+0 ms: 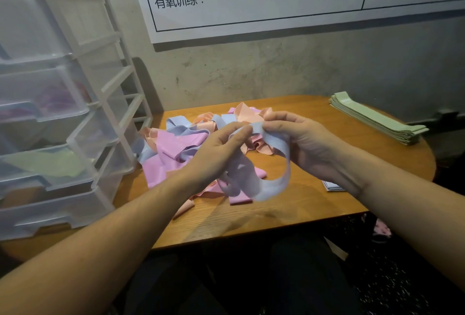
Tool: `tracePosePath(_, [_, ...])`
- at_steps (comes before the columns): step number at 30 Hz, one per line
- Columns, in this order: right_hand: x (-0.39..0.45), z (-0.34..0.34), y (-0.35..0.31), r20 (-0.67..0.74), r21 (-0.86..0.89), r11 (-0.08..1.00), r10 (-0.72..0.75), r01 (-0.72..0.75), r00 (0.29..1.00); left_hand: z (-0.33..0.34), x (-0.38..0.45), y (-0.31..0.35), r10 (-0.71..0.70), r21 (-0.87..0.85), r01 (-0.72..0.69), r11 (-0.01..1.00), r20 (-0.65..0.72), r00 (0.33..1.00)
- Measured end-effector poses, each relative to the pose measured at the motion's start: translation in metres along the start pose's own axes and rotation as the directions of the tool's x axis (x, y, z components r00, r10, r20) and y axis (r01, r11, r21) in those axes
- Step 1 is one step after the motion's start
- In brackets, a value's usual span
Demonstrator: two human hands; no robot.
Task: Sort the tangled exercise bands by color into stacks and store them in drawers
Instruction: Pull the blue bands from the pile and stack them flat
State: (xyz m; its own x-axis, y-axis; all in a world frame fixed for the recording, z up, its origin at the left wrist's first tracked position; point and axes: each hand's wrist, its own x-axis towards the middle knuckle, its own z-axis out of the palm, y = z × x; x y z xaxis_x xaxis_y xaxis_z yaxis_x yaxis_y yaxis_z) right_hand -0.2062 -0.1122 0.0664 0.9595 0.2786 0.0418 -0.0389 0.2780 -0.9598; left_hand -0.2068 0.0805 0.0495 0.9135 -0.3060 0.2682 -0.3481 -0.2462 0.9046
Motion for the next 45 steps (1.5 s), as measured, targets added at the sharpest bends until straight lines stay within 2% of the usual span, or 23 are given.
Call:
tracePosePath(3, [-0.001,-0.004,0.0,-0.012,-0.11,0.994,0.016,-0.017,1.0,0.004,0.001,0.001,-0.032,0.078,0.032,0.996,0.008,0.999])
tracePosePath(6, [-0.002,-0.009,-0.004,0.007,-0.318,0.946,0.071,-0.065,0.997,0.009,-0.003,0.008,-0.022,0.122,0.014,0.992,0.064,0.998])
tracePosePath(8, [-0.005,-0.01,-0.007,-0.01,-0.478,0.877,0.036,-0.036,0.999,0.012,-0.002,0.011,-0.018,0.168,0.005,0.986,0.078,0.997])
tracePosePath(10, [-0.008,-0.008,-0.007,-0.044,-0.543,0.839,-0.057,0.024,0.997,0.016,-0.001,0.015,-0.041,0.2,0.023,0.98,0.086,0.995])
tracePosePath(14, [-0.014,-0.008,-0.013,-0.117,-0.483,0.863,-0.23,0.147,0.966,0.024,0.0,0.017,-0.039,0.184,0.016,0.983,0.12,0.992])
tracePosePath(18, [-0.012,-0.011,-0.02,-0.182,-0.431,0.886,-0.271,0.172,0.945,0.033,0.003,0.012,-0.073,0.224,0.027,0.974,0.201,0.977])
tracePosePath(21, [-0.008,-0.014,-0.024,-0.229,-0.312,0.931,-0.267,0.189,0.936,0.041,0.006,0.009,-0.107,0.267,0.033,0.963,0.269,0.957])
tracePosePath(23, [-0.007,-0.015,-0.026,-0.26,-0.347,0.916,-0.303,0.204,0.917,0.045,0.009,0.008,-0.174,0.34,0.074,0.938,0.274,0.946])
tracePosePath(27, [-0.007,-0.017,-0.033,-0.215,-0.419,0.86,-0.406,0.291,0.888,0.048,0.013,0.015,-0.26,0.437,0.092,0.895,0.341,0.903])
tracePosePath(29, [-0.006,-0.019,-0.036,-0.192,-0.496,0.814,-0.441,0.301,0.877,0.049,0.015,0.017,-0.212,0.362,0.076,0.929,0.352,0.912])
tracePosePath(32, [-0.001,-0.018,-0.038,-0.191,-0.562,0.758,-0.508,0.331,0.84,0.052,0.02,0.019,-0.11,0.098,0.088,0.991,0.248,0.962])
tracePosePath(36, [0.004,-0.018,-0.041,-0.123,-0.68,0.659,-0.536,0.323,0.835,0.055,0.027,0.026,-0.075,-0.175,0.115,0.978,0.22,0.973])
tracePosePath(41, [0.007,-0.02,-0.042,-0.034,-0.782,0.528,-0.568,0.332,0.822,0.065,0.032,0.032,0.008,-0.094,0.003,0.996,0.117,0.993])
tracePosePath(43, [0.008,-0.019,-0.041,-0.041,-0.77,0.548,-0.553,0.326,0.832,0.067,0.035,0.031,-0.004,-0.094,0.012,0.995,0.088,0.996])
tracePosePath(45, [0.01,-0.02,-0.039,-0.099,-0.719,0.632,-0.507,0.291,0.856,0.068,0.037,0.029,-0.026,-0.154,0.036,0.987,0.065,0.998])
